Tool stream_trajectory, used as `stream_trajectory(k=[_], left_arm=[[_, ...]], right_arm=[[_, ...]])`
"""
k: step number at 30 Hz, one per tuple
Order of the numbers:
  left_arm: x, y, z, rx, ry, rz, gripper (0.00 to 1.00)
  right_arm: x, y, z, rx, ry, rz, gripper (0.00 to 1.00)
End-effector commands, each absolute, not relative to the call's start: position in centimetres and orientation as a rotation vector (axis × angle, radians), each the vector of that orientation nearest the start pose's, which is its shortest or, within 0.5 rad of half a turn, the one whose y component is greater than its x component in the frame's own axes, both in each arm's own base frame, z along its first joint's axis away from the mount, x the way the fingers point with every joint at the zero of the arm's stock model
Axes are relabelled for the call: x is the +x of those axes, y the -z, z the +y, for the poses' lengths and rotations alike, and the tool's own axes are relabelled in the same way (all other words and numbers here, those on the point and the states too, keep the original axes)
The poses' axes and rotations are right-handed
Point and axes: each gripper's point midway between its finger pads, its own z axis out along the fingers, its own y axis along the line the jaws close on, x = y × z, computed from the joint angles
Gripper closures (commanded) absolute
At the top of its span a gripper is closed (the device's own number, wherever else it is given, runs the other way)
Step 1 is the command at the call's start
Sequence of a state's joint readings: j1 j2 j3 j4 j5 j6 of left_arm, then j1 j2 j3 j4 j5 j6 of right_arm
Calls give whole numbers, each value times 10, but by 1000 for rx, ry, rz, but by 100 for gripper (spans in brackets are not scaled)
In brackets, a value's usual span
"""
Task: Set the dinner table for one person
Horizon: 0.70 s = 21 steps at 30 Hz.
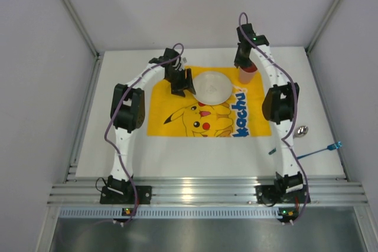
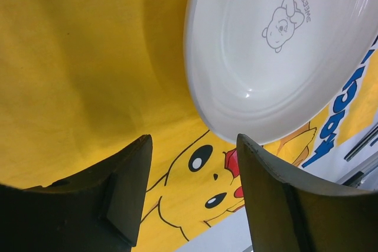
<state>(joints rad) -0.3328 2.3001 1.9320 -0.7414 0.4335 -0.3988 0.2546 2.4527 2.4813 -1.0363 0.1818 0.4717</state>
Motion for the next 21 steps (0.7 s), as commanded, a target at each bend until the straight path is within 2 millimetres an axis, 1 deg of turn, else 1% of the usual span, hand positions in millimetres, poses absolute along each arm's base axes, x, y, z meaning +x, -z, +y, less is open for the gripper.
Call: stream_trajectory(k=[1,2,3,4,5,7,8,9,10,12,13,14,15,16,18,19,20,21], left_arm=[[456,-81,-250,80,809,2724,36],[456,-80,-250,76,805,2726,36],[456,-80,-250,77,807,2726,36],[456,-80,-250,74,807,2728,36],[456,-79,-250,74,807,2729,36],[457,-79,-250,71,809,2725,36],[458,-79,-251,70,810,2723,36],[458,-78,-251,67,808,2725,36],[460,-78,-251,64,809,2722,36],[462,-77,-253,61,815,2721,36],[463,-76,-253,53,818,2723,36],[464,-76,-254,51,822,2719,37],[466,-75,-255,49,823,2718,37],[467,-74,-256,43,824,2719,37],[470,-72,-256,38,812,2718,38],[473,-70,-256,32,807,2717,39],[474,-67,-255,27,792,2722,40],[474,-65,-255,27,781,2727,41]], right_arm=[[557,-110,144,302,-57,2528,70],[558,-116,146,297,-64,2516,52],[559,-121,146,298,-73,2505,42],[561,-135,146,296,-88,2474,34],[562,-143,147,292,-97,2457,26],[564,-164,146,292,-112,2412,20],[563,-183,147,290,-131,2377,18],[562,-193,147,289,-141,2358,18],[559,-214,146,293,-154,2320,18],[555,-235,143,295,-168,2286,14],[552,-244,143,294,-178,2272,13],[546,-264,142,292,-192,2240,10],[542,-273,142,291,-205,2228,7],[533,-291,139,289,-212,2206,6],[522,-304,135,285,-216,2193,0],[515,-302,132,282,-200,2208,0],[503,-318,128,271,-195,2184,0],[498,-321,120,278,-163,2178,0]])
